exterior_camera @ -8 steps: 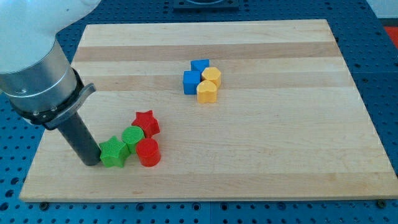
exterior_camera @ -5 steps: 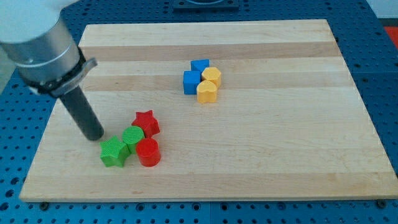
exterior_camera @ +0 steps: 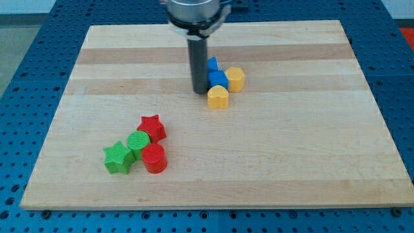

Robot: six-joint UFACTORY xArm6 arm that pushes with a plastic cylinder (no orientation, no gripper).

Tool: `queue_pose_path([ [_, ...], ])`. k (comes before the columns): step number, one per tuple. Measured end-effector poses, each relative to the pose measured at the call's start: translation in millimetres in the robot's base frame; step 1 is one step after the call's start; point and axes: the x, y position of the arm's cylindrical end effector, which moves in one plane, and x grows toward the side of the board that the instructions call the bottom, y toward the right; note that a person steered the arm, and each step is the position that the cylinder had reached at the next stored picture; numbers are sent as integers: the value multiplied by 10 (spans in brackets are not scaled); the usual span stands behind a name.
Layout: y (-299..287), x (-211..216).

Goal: Arrange the blue blocks horizontally

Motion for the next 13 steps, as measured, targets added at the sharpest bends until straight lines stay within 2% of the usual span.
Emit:
queue_pose_path([
  [3,980,15],
  [4,974,-1],
  [7,417,-752],
  [8,59,-833],
  [9,-207,-768],
  [13,-270,-293],
])
